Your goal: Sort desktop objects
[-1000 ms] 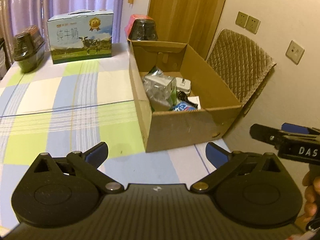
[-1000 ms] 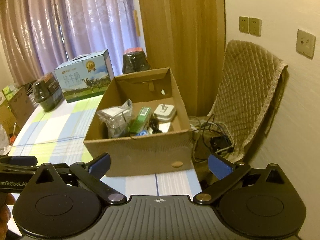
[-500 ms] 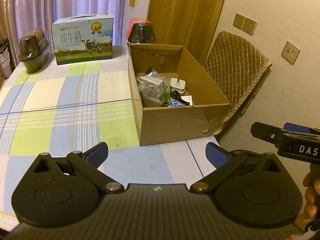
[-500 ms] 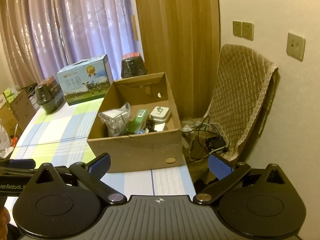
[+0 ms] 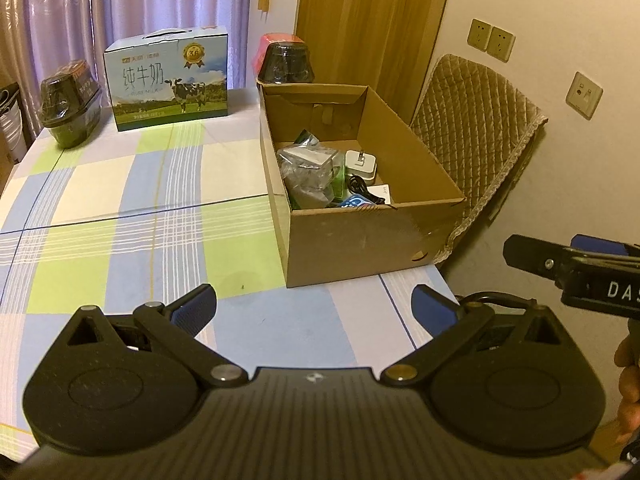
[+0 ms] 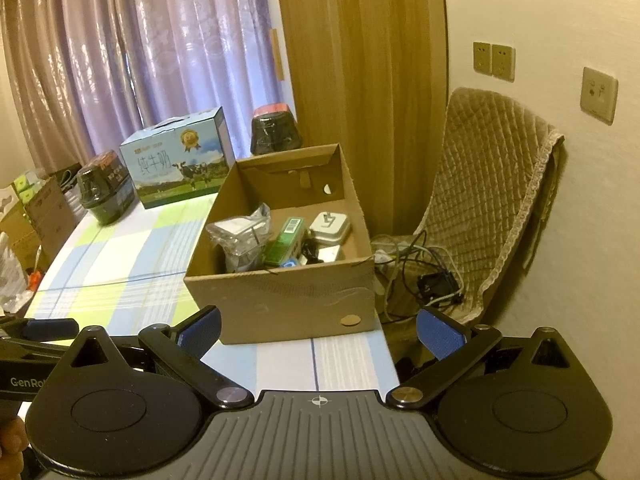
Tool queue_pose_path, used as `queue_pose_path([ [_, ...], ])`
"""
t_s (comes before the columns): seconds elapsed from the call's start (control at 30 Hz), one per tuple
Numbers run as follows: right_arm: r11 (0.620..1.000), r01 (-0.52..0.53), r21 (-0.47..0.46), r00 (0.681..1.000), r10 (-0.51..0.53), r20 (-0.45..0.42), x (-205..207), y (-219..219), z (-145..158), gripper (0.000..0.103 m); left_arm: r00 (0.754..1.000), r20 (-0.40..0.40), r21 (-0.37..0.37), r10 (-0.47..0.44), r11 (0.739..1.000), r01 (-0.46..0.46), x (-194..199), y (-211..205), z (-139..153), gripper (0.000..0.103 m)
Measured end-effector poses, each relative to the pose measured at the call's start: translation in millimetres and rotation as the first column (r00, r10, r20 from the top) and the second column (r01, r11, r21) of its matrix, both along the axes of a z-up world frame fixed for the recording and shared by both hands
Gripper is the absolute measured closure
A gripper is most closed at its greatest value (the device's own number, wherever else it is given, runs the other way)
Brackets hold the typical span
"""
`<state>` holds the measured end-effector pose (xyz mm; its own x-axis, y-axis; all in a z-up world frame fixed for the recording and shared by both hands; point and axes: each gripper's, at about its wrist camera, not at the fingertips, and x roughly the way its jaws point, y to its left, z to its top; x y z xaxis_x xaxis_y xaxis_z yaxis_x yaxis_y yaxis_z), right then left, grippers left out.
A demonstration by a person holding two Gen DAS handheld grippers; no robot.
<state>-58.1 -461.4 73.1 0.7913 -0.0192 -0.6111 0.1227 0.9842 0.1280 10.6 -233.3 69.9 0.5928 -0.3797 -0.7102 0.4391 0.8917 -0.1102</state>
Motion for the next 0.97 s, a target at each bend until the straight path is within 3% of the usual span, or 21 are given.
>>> queue_pose_path([
  [0.97, 1.000, 0.006, 0.006, 1.000, -0.006, -0.014, -5.9, 0.8, -6.7, 0.002, 1.000, 0.009, -0.002, -0.020, 1.000, 0.020, -0.8, 4.0, -1.4, 0.001],
])
